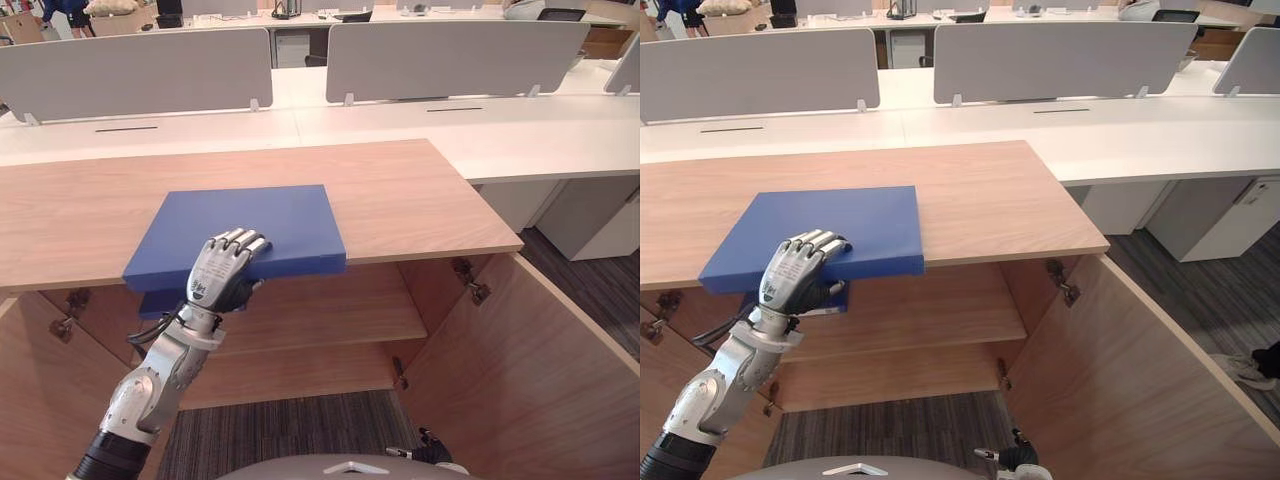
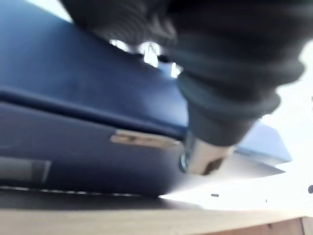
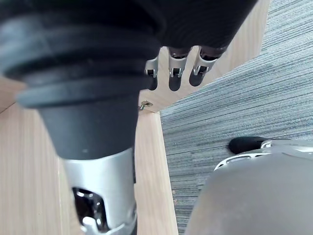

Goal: Walk over to the cabinet, pick up the folder, carry it to the office cabinet, place the folder inside the office cabinet, then close the office cabinet door

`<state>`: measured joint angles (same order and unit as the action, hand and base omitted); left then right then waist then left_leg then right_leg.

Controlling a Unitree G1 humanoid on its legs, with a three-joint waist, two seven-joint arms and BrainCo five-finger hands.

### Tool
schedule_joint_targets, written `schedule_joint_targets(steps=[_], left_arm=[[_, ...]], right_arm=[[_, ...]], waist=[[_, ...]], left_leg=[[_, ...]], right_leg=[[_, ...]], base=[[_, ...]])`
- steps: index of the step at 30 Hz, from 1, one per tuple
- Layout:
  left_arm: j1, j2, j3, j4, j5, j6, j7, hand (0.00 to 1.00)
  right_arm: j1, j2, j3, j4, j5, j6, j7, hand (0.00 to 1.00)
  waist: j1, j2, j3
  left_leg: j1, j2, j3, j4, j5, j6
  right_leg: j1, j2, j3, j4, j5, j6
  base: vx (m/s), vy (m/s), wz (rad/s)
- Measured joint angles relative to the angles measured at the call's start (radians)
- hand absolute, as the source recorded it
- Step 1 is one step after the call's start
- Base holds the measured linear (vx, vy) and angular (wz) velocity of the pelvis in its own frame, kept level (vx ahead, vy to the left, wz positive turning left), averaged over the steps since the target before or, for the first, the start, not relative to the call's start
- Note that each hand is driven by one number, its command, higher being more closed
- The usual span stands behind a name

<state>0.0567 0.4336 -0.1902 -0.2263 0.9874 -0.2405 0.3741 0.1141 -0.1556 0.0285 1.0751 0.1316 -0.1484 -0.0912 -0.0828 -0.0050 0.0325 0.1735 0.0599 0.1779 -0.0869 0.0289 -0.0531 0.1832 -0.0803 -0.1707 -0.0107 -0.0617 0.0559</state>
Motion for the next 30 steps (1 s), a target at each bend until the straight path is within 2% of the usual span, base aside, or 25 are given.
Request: schedule_joint_targets(steps=[5,10,13,16,21,25,30], left_arm=[[-0.002,-0.02,0.003,-0.021,-0.005,0.002,0.017,1.0],[0.009,-0.103,0.01,-0.118,-0.085,-0.001,0.045,1.0],[0.01,-0.169,0.005,-0.196,-0.142,-0.018,0.081,1.0],[0.016,-0.198,-0.014,-0.226,-0.18,-0.026,0.103,1.0],[0.028,-0.233,-0.028,-0.253,-0.21,-0.032,0.141,1.0],[0.048,-0.259,-0.048,-0.317,-0.251,-0.046,0.169,1.0],[0.061,-0.279,-0.112,-0.326,-0.312,-0.081,0.172,1.0]], right_arm=[[0.0,-0.001,0.004,-0.001,0.0,-0.001,-0.001,0.0],[0.01,-0.001,0.022,-0.034,0.014,-0.005,-0.01,0.0],[0.042,0.0,0.047,-0.128,0.024,-0.029,-0.022,0.0],[0.049,0.018,0.051,-0.197,0.03,-0.045,-0.025,0.0],[0.082,0.055,0.089,-0.344,0.031,-0.075,-0.026,0.0],[0.105,0.073,0.109,-0.477,0.03,-0.094,-0.029,0.0],[0.123,0.093,0.126,-0.686,0.029,-0.116,-0.05,0.0]], waist=[[0.001,0.0,-0.001],[0.007,-0.001,-0.009],[0.007,0.0,-0.019],[0.006,0.003,-0.021],[0.013,0.01,-0.028],[0.019,0.006,-0.029],[0.02,-0.003,-0.028]], left_leg=[[-0.006,0.0,0.0,0.0,0.0,0.0],[-0.023,0.004,0.015,0.0,-0.003,-0.003],[-0.034,0.004,0.017,0.001,-0.003,-0.003],[-0.033,0.005,0.021,0.0,-0.003,-0.003],[-0.033,0.007,0.035,0.0,-0.003,-0.002],[-0.038,0.004,0.041,0.0,-0.002,-0.001],[-0.042,0.003,0.043,0.001,-0.002,-0.001]], right_leg=[[-0.007,0.0,0.0,0.0,0.001,0.001],[-0.032,0.001,0.018,0.005,0.006,0.01],[-0.046,0.001,0.028,0.016,0.007,0.011],[-0.05,0.002,0.042,0.02,0.006,0.01],[-0.068,0.003,0.055,0.033,0.005,0.01],[-0.08,0.001,0.061,0.033,0.008,0.015],[-0.084,0.0,0.064,0.03,0.011,0.018]], base=[[0.0,0.0,0.0],[0.0,0.002,-0.08],[0.03,-0.002,-0.06],[-0.01,-0.002,-0.06],[-0.04,-0.006,-0.08],[-0.03,-0.001,-0.04],[0.0,0.0,0.0]])
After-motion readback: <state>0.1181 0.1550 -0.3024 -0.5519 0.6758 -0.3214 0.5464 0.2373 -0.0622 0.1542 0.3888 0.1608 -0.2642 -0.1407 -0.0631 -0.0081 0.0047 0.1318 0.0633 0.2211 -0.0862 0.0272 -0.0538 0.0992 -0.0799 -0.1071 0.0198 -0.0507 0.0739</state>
